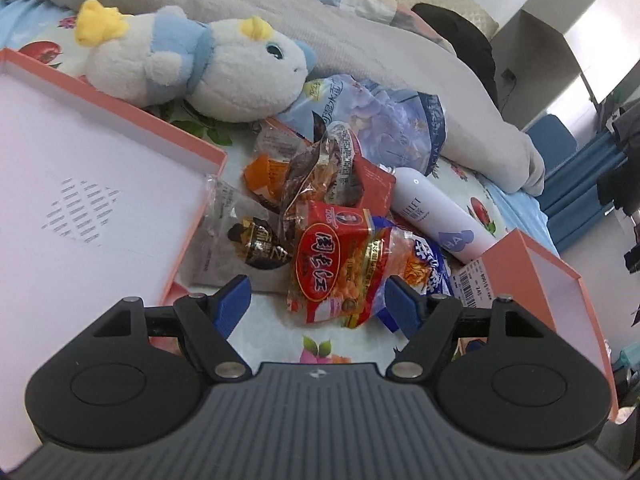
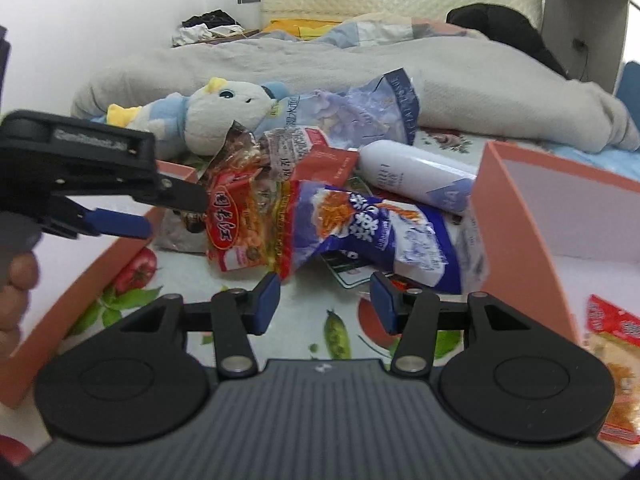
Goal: Organize snacks
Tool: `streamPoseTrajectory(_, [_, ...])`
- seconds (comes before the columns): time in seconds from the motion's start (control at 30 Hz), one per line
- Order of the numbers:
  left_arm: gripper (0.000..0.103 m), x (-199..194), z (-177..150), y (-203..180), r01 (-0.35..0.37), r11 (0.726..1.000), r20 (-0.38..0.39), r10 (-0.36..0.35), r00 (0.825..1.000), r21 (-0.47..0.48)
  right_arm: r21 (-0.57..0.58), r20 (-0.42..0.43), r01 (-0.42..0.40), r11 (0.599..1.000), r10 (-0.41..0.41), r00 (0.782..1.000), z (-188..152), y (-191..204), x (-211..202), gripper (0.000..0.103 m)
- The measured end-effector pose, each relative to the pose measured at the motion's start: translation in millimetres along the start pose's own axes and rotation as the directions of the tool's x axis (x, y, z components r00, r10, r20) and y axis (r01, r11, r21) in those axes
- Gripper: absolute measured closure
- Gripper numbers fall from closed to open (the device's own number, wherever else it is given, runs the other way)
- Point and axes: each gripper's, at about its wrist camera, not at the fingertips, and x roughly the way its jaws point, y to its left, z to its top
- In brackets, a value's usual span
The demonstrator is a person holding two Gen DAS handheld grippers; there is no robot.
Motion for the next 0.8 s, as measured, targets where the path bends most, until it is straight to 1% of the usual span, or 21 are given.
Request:
streamPoseTrajectory(0.03, [0.026, 4.8, 1.1, -0.3, 0.002, 1.000, -0.002, -0.002, 1.000, 0.007, 0.003, 0.001, -0.007, 1.000, 0.007, 1.000, 0.4, 0.0, 2.0, 0.053])
streamPoseTrajectory(0.13, [0.026, 18.3, 3.7, 0.9, -0.011, 1.000, -0.012, 0.011, 1.000, 0.013, 0.030, 0.003, -0.027, 0.999, 0.027, 1.000, 2.3, -1.5, 9.2, 0.053])
streamPoseTrajectory(0.23, [0.031, 28.3, 6.7, 1.3, 0.005, 1.000, -0.021, -0.004, 1.000, 0.021, 0.040, -0.001, -0.032, 0.999, 0.032, 0.999, 4.4, -2.0, 18.2, 0.054])
streamPoseTrajectory(0.3, [0.032, 34.8, 8.4, 0.4, 0.009, 1.000, -0.024, -0.009, 1.000, 0.027, 0.050, -0.009, -0.029, 0.998, 0.030, 1.000, 5.0, -3.2, 24.9, 0.056])
streamPoseTrajectory(0.37, [0.033, 40.1, 8.8, 1.4, 0.010, 1.000, -0.032, -0.009, 0.999, 0.025, 0.071, -0.020, -0.028, 0.997, 0.030, 0.999, 5.0, -5.4, 30.7, 0.062])
streamPoseTrajectory(0.4, [0.034, 42.6, 8.7, 1.9, 0.014, 1.000, -0.035, -0.013, 0.999, 0.022, 0.084, -0.024, -0.028, 0.996, 0.030, 0.999, 5.2, -6.8, 33.2, 0.063])
streamPoseTrajectory(0.47, [0.034, 46.9, 7.8, 2.4, 0.011, 1.000, -0.031, -0.011, 0.999, 0.020, 0.110, -0.030, -0.030, 0.993, 0.034, 0.999, 5.8, -9.2, 37.0, 0.065])
streamPoseTrajectory(0.53, [0.034, 49.8, 7.1, 2.7, 0.010, 1.000, -0.025, -0.009, 1.000, 0.021, 0.118, -0.035, -0.037, 0.992, 0.042, 0.999, 5.8, -10.6, 40.6, 0.070])
streamPoseTrajectory(0.63, [0.038, 51.5, 7.4, 4.8, 0.005, 1.000, -0.022, -0.005, 1.000, 0.009, 0.119, -0.027, -0.041, 0.992, 0.044, 0.999, 7.2, -8.9, 44.2, 0.071])
streamPoseTrajectory(0.7, [0.049, 51.7, 7.4, 5.1, -0.008, 1.000, -0.019, 0.009, 1.000, 0.006, 0.121, -0.020, -0.048, 0.992, 0.051, 0.999, 7.7, -8.0, 45.2, 0.080])
streamPoseTrajectory(0.73, [0.052, 51.7, 7.5, 5.1, -0.018, 1.000, -0.017, 0.018, 1.000, 0.006, 0.123, -0.022, -0.046, 0.991, 0.049, 0.999, 7.6, -7.7, 45.5, 0.088])
streamPoseTrajectory(0.77, [0.062, 51.6, 7.3, 5.5, -0.026, 1.000, -0.018, 0.026, 0.999, 0.009, 0.123, -0.022, -0.045, 0.991, 0.048, 0.999, 7.5, -7.1, 45.3, 0.093])
streamPoseTrajectory(0.8, [0.071, 52.2, 7.3, 5.7, -0.030, 0.999, -0.021, 0.031, 0.999, 0.011, 0.118, -0.021, -0.047, 0.992, 0.050, 0.999, 7.2, -6.4, 44.5, 0.095])
